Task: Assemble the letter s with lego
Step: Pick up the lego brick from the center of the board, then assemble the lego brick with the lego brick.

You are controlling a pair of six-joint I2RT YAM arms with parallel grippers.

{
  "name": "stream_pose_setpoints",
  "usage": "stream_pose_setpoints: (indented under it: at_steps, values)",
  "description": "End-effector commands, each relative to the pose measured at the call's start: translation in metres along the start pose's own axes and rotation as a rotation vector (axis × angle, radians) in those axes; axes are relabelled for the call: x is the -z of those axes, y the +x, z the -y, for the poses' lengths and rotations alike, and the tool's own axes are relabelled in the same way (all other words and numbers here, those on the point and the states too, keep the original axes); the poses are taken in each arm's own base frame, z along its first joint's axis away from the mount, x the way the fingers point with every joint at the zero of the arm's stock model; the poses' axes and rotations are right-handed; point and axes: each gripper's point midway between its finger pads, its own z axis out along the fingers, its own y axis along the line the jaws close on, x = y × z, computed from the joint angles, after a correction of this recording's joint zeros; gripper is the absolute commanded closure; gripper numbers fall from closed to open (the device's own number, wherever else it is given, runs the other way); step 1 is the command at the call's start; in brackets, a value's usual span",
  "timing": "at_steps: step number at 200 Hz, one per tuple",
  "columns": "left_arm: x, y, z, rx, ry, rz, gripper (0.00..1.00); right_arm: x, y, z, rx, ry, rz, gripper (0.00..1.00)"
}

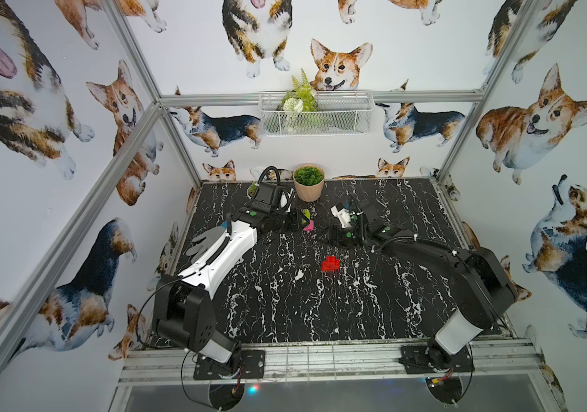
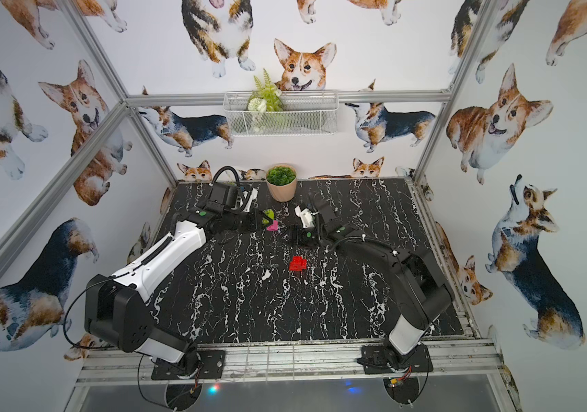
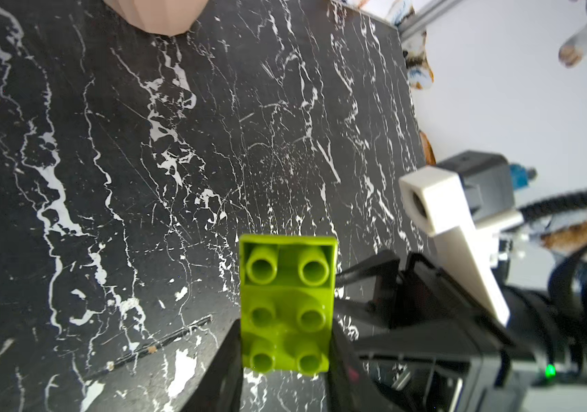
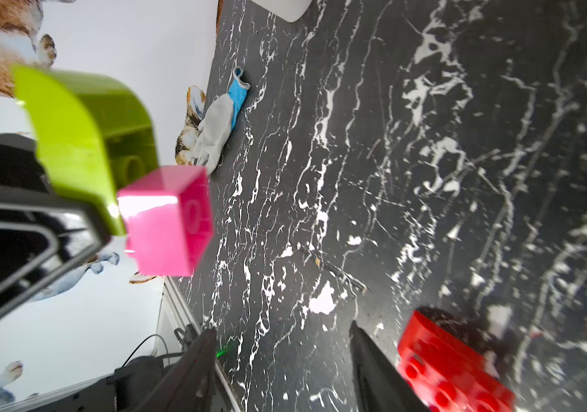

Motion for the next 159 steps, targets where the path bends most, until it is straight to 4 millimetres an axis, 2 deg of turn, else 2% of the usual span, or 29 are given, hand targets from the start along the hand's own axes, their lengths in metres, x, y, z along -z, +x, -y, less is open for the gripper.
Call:
stream_pose_setpoints:
  at_steps: [1, 24, 64, 91, 130, 134, 159]
  values:
    - [0.011, 0.036, 0.004, -0.267, 0.038, -0.185, 0.72, 0.015, 0.021, 0.012, -0.057, -0.065, -0.077, 0.36]
    - [0.02, 0.05, 0.01, -0.481, 0.085, -0.261, 0.71, 0.017, 0.037, 0.029, -0.145, -0.103, -0.117, 0.32]
    - [0.027, 0.065, 0.012, -0.748, 0.146, -0.391, 0.72, 0.016, 0.046, 0.057, -0.22, -0.103, -0.136, 0.31]
    - [0.022, 0.068, 0.017, -0.89, 0.158, -0.402, 0.71, 0.016, 0.057, 0.073, -0.266, -0.081, -0.139, 0.28]
    - [0.014, 0.076, 0.032, -1.119, 0.193, -0.407, 0.7, 0.004, 0.063, 0.081, -0.327, -0.146, -0.141, 0.29]
    - [0.007, 0.079, 0.03, -1.128, 0.2, -0.429, 0.7, 0.002, 0.063, 0.083, -0.332, -0.152, -0.14, 0.29]
    - [-0.004, 0.088, 0.025, -1.231, 0.183, -0.503, 0.7, -0.004, 0.063, 0.086, -0.351, -0.187, -0.133, 0.3]
